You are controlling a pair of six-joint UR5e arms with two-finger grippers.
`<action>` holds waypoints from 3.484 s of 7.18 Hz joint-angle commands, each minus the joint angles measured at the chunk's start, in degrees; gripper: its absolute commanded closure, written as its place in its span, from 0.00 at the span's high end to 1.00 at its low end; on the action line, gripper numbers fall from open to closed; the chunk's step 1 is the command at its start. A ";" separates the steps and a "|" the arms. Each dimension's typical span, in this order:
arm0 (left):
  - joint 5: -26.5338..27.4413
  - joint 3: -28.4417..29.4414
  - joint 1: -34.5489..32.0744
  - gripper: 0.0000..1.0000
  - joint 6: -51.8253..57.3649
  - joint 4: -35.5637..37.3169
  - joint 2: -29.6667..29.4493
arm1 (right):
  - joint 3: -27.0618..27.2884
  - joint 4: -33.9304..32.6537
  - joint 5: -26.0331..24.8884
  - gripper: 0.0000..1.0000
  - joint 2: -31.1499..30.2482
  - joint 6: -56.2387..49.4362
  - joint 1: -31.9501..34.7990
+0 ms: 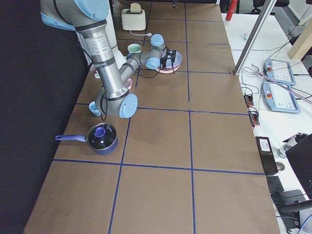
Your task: Stack three plates with pink and blue
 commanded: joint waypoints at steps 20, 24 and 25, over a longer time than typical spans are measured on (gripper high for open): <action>-6.24 10.29 -13.89 1.00 15.74 2.02 1.44 | -9.10 -18.23 35.90 1.00 -30.62 -83.84 63.35; -6.15 10.65 -13.89 1.00 15.74 2.02 1.44 | -9.36 -18.93 36.26 1.00 -32.03 -83.66 65.59; -6.24 11.00 -13.89 1.00 15.82 2.02 1.44 | -9.18 -18.93 36.26 1.00 -32.20 -83.40 65.59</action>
